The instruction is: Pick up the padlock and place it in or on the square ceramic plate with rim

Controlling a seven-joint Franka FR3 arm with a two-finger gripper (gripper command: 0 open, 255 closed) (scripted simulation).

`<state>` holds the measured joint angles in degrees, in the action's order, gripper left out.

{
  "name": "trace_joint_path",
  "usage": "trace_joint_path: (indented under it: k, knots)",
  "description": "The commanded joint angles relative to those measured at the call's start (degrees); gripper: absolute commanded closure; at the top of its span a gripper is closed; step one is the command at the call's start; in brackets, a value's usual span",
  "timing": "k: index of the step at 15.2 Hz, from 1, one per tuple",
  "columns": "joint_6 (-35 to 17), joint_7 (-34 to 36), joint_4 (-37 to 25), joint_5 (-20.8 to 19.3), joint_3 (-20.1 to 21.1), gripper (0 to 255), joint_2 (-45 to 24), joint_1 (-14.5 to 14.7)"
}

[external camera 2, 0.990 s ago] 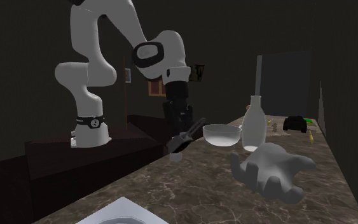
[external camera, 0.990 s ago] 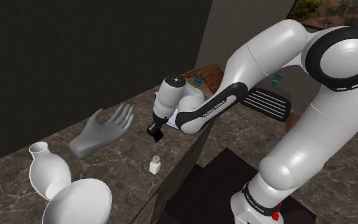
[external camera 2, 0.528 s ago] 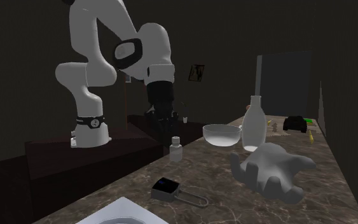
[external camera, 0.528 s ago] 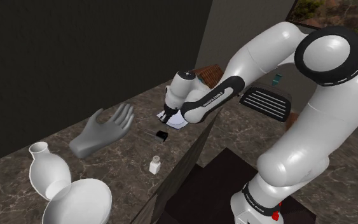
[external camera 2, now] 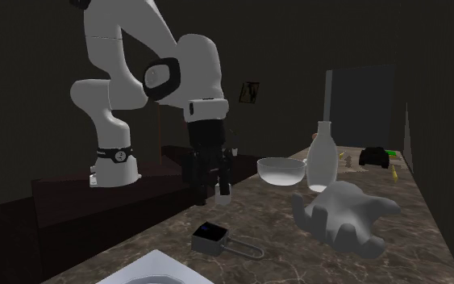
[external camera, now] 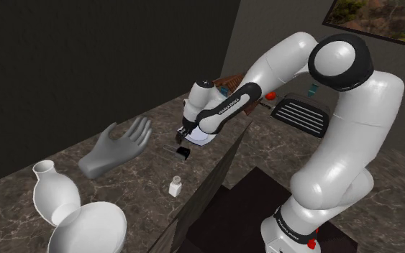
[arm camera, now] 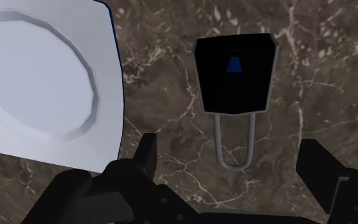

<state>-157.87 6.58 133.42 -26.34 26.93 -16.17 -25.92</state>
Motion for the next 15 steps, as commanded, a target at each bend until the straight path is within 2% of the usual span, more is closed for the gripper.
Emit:
trace_joint_path:
  k: [1,3,10,15]
  knots:
    - [2.26,-3.09,-4.38,1.31,0.54,0,-5.86,-0.30]
    - [4.72,-5.58,-8.49,2.34,1.13,0,-10.96,-0.41]
    - [1.57,-2.86,-10.47,-1.44,-2.58,0,-16.14,2.68]
    - [1.32,-2.67,-10.65,-1.70,-2.88,0,-16.56,2.94]
